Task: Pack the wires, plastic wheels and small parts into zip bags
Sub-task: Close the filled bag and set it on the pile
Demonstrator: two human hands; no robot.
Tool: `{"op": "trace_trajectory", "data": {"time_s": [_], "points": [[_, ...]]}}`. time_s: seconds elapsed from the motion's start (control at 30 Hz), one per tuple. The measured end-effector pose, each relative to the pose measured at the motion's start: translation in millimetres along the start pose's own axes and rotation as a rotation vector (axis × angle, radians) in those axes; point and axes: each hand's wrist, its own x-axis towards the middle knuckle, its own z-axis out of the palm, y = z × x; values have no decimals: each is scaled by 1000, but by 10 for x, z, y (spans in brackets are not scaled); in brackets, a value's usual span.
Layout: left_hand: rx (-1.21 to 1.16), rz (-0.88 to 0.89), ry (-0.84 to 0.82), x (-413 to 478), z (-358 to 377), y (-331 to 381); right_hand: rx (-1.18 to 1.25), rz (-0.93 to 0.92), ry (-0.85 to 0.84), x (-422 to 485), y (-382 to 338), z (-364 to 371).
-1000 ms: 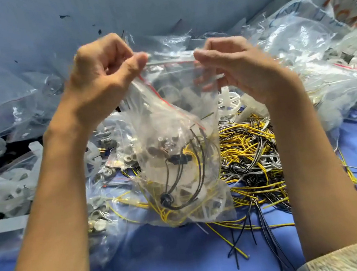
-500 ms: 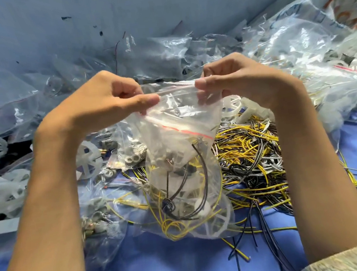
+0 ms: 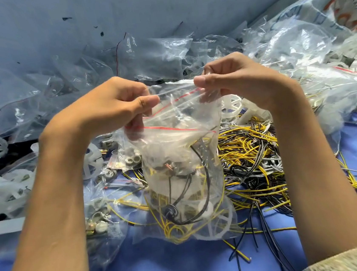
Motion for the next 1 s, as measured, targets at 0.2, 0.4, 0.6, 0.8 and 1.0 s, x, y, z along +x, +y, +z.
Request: {"op": "trace_trajectory", "data": {"time_s": [0.2, 0.4, 0.6, 0.8, 1.0], "points": [[84, 10, 69, 41, 2, -70, 13, -10, 19, -12, 24, -42], [245, 84, 324, 77, -28, -120, 8, -14, 34, -27, 32, -66], [64, -6, 258, 62, -103, -237, -1, 20, 35, -76, 87, -140], [-230, -251, 165, 50, -106, -331, -109, 173, -47, -138, 161, -204], [-268, -248, 139, -5, -122, -332, -95, 155, -76, -192, 165, -295]]}}
